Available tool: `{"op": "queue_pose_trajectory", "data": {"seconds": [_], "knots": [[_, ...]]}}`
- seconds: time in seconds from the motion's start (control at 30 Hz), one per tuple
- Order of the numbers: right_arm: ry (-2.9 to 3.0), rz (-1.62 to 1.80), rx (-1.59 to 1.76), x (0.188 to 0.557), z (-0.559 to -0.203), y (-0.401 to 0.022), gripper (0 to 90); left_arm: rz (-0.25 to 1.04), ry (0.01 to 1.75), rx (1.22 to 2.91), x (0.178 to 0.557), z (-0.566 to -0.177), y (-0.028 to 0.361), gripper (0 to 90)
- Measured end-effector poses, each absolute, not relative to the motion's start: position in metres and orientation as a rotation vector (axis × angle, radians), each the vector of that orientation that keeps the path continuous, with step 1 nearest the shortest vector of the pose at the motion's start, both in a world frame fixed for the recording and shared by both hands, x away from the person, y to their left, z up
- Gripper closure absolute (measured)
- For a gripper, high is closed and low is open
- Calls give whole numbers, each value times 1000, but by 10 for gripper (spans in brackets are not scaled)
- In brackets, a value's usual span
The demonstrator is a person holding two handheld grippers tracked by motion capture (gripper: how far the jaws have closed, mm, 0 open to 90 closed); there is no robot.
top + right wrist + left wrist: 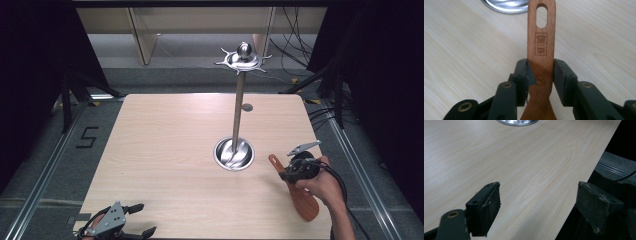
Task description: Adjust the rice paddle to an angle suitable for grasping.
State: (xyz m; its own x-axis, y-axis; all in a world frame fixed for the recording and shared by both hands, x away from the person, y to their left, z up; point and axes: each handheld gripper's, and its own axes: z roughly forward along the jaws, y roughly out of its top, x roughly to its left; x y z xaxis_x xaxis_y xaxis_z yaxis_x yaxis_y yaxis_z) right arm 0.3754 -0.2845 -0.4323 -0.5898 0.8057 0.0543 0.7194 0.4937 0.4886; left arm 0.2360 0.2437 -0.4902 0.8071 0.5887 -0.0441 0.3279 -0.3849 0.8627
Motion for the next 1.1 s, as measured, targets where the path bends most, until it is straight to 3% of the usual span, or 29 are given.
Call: {"op": "queue_pose_trajectory", "data": {"seconds": [0.4,1.1], "knots": [[2409,939,1234,352,-411,-295,671,316,712,2006,234,-491,243,192],[2305,1094,1154,346,-387,-302,671,322,716,1985,234,-491,243,192]]}}
